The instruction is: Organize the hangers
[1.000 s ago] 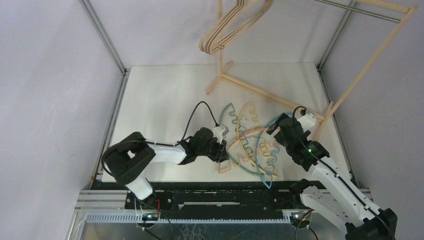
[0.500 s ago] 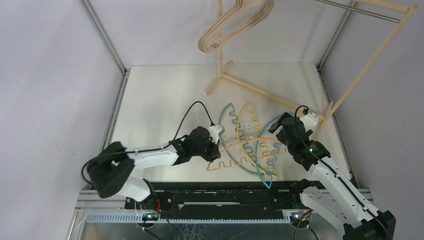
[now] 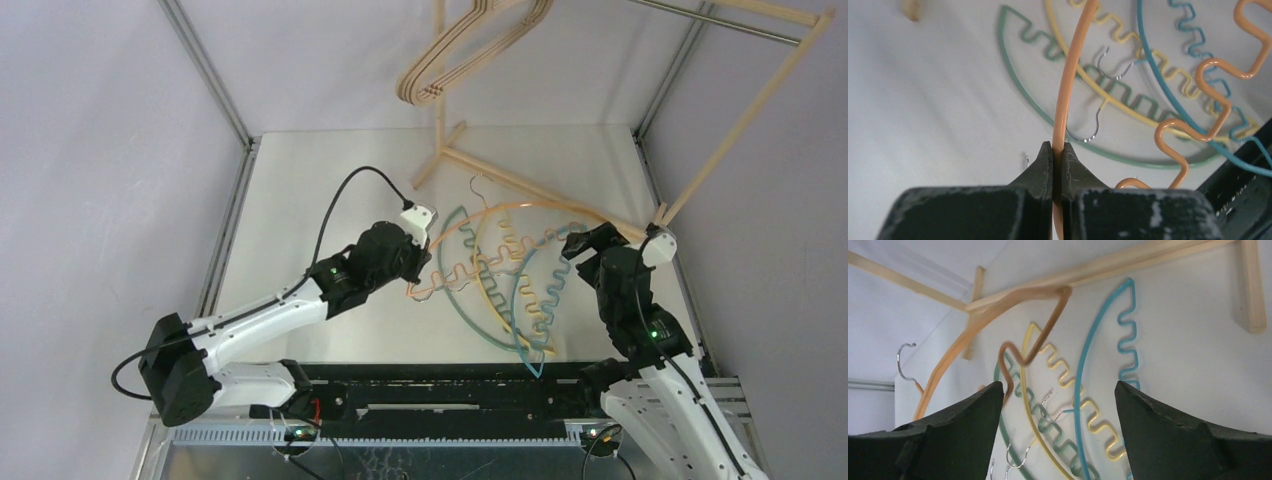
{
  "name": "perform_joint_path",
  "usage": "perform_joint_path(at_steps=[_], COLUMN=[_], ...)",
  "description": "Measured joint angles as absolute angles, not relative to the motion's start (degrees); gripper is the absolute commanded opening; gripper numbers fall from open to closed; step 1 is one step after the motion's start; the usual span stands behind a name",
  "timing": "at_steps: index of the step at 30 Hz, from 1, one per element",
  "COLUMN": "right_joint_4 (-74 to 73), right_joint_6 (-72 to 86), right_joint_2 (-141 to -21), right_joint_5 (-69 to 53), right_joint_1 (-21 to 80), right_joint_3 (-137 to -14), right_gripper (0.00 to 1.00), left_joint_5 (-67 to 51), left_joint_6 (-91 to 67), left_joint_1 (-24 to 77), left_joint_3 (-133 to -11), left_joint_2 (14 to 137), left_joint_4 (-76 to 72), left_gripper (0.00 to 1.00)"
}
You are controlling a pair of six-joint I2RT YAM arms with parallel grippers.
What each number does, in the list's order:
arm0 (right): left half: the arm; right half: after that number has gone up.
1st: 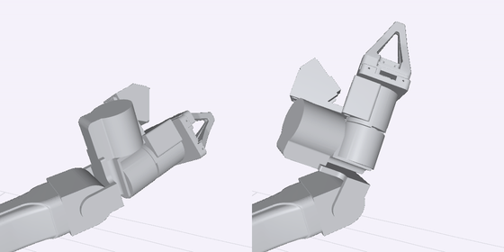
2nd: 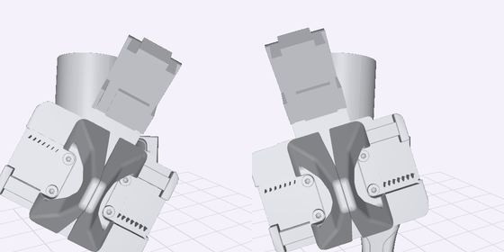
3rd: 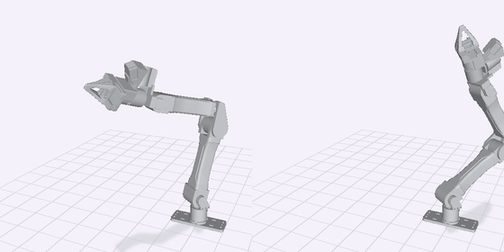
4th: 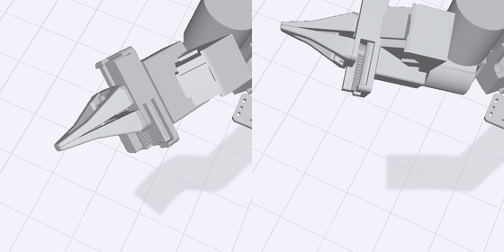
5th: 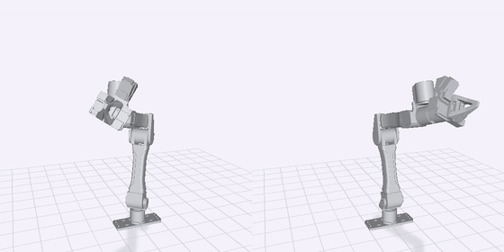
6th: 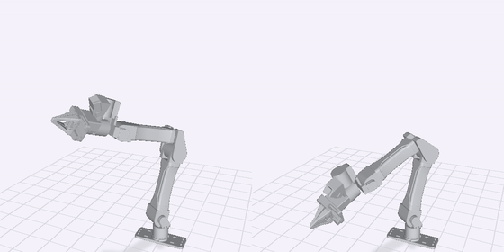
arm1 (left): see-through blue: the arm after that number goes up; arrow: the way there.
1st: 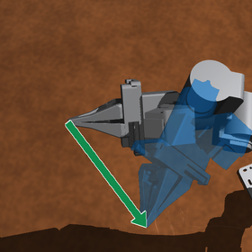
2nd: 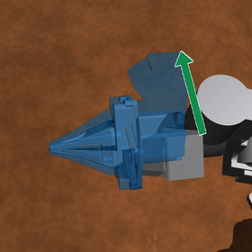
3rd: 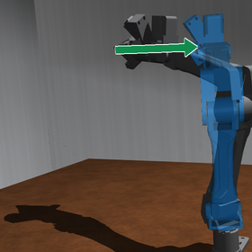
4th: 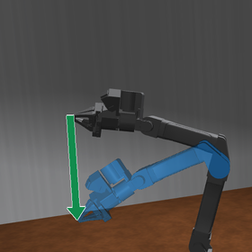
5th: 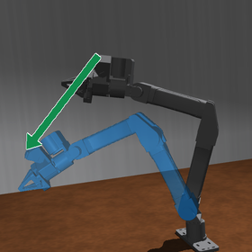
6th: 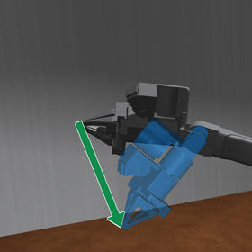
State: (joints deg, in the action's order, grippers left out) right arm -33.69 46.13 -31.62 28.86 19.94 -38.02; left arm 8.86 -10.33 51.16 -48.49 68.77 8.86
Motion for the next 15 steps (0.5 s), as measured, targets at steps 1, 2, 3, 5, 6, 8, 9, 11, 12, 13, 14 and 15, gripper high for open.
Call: perform_joint_path(at_steps=[1, 2, 3, 5, 6, 8, 9, 11, 12, 13, 14, 15], right_joint_4=[-33.5, -33.7, -33.7, -33.4, -32.9, -32.0, -31.5, -30.2, -30.0, -29.6, -29.2, -28.8], right_joint_6=[45.8, 45.1, 44.4, 42.9, 42.2, 40.7, 39.9, 38.2, 37.8, 37.2, 36.6, 36.1], right_joint_2=[-31.3, -31.3, -31.3, -31.1, -30.5, -28.7, -27.4, -23.3, -22.5, -20.5, -18.9, -17.8], right_joint_5=[29.1, 29.1, 29.1, 28.6, 28.1, 27.0, 26.2, 23.8, 23.5, 22.6, 21.7, 20.9], right_joint_1=[19.8, 19.6, 19.5, 19.5, 19.5, 19.5, 19.5, 19.5, 19.5, 19.5, 19.5, 19.5], right_joint_3=[-38.3, -39.0, -39.6, -40.9, -41.4, -41.9, -42.0, -42.4, -42.6, -43.4, -44.6, -45.8], right_gripper=[0.89, 0.89, 0.89, 0.88, 0.88, 0.86, 0.86, 0.86, 0.86, 0.86, 0.86, 0.86], left_joint_5=[9.6, 10.3, 11.5, 13.0, 13.7, 15.5, 16.5, 18.7, 19.8, 21.1, 22.3, 23.4], left_joint_6=[-9.8, -9.5, -9.0, -8.1, -7.4, -6.4, -5.7, -4.3, -3.6, -2.7, -1.7, -0.8], left_joint_1=[51.0, 51.0, 51.0, 51.0, 51.0, 51.0, 51.0, 51.0, 51.0, 51.0, 51.0, 51.0], left_joint_3=[-49.7, -50.9, -52.3, -54.9, -56.2, -59.2, -60.3, -62.3, -63.0, -63.7, -64.3, -65.1], left_joint_2=[69.3, 69.8, 70.4, 71.8, 72.6, 74.8, 75.6, 77.2, 77.9, 78.6, 79.4, 80.2], left_joint_4=[8.9, 9.1, 9.2, 9.3, 9.3, 8.9, 8.6, 8.0, 7.7, 7.4, 7.0, 6.6], left_gripper=[0.00, 0.00, 0.00, 0.00, 0.00, 0.00, 0.00, 0.00, 0.00, 0.00, 0.00, 0.00])
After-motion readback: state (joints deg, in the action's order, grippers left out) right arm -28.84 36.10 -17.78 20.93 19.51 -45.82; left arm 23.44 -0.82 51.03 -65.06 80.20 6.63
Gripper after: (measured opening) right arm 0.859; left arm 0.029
